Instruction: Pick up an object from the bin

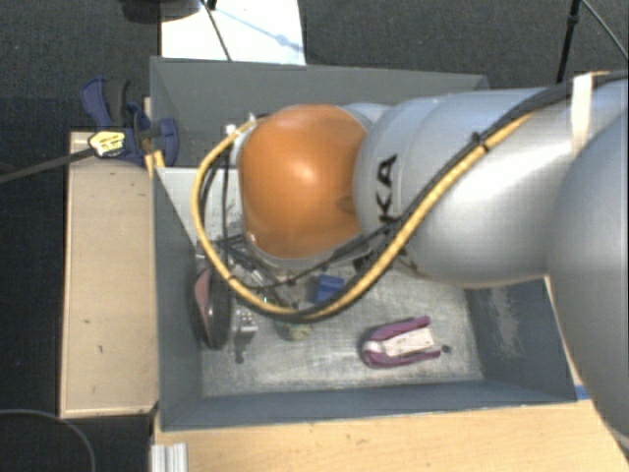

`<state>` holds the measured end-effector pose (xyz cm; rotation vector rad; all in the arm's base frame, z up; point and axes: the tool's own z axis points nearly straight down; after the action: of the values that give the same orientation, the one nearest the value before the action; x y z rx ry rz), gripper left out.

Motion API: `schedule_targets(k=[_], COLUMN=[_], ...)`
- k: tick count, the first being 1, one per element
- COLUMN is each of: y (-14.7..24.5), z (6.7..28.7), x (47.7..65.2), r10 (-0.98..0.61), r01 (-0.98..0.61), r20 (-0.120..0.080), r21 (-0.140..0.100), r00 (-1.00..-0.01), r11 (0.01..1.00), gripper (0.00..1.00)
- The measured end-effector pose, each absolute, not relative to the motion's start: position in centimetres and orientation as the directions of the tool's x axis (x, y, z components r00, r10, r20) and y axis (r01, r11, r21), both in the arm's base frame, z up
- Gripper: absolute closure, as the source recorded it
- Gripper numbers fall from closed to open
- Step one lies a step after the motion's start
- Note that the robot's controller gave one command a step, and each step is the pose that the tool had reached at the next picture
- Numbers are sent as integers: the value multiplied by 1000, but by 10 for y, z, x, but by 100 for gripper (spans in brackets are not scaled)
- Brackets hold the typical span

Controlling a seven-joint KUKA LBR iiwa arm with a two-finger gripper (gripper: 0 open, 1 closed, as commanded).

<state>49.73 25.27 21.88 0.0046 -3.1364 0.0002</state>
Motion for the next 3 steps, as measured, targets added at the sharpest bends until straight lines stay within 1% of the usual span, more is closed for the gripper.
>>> schedule_targets(k=[1, 2, 3], y=[251, 222, 224], z=[223, 189, 190], x=[499, 510, 510], r10=[4, -113, -110], r01=[4, -113, -110], r20=[-2, 1, 0], r21=[2, -1, 1], r00=[-1000, -994, -994], r11=[1000, 994, 994], gripper=[100, 100, 0])
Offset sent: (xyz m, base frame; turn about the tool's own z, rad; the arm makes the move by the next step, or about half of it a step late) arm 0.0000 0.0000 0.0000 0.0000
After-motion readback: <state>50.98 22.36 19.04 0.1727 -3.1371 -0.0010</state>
